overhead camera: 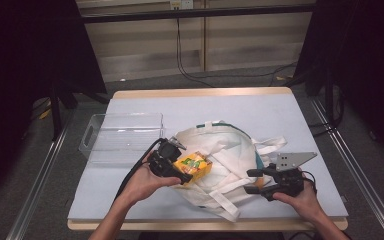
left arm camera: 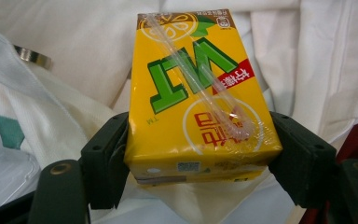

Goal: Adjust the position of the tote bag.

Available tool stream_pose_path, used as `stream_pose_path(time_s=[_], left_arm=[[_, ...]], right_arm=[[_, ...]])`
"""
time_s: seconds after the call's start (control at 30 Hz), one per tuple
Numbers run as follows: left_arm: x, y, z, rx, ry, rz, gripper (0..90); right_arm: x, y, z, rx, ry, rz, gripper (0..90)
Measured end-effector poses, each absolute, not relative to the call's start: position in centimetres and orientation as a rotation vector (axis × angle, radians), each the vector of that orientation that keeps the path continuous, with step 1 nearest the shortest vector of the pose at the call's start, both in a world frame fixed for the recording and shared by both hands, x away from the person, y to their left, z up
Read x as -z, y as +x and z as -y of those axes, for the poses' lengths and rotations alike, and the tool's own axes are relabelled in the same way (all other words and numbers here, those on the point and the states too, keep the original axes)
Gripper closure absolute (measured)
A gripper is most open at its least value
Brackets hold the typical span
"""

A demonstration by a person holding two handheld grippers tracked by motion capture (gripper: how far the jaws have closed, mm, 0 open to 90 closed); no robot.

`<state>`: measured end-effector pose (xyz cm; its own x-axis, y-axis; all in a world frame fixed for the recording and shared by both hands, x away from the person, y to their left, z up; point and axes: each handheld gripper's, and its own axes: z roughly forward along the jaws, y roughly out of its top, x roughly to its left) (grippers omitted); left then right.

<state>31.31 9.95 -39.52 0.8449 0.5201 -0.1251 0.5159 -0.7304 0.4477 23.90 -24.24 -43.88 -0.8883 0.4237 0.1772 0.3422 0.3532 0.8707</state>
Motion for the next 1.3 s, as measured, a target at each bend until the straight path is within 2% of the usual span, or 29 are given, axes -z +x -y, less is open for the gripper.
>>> stream_pose_path(time_s=[0.37,0.5,0.63,0.8,1.13,1.3], left_arm=[[40.3,30.7,-9.4,-0.071,2.568,-0.691,26.6],[40.8,30.8,-9.6,-0.081,2.574,-0.669,19.5],[40.7,30.7,-9.9,-0.117,2.528,-0.662,14.4],[40.9,30.1,-10.9,-0.146,2.376,-0.657,10.0],[42.5,29.2,-12.5,-0.190,2.208,-0.637,8.0],[43.2,28.8,-12.6,-0.220,2.162,-0.635,10.2]], right_arm=[[43.9,23.9,24.2,-1.588,0.710,-2.521,42.2],[43.9,23.9,24.2,-1.589,0.711,-2.521,42.3],[43.9,23.9,24.1,-1.587,0.708,-2.524,42.3],[43.8,23.9,24.2,-1.590,0.707,-2.522,42.3],[43.8,23.9,24.1,-1.589,0.710,-2.518,42.2],[43.8,23.9,24.1,-1.587,0.712,-2.520,42.2]])
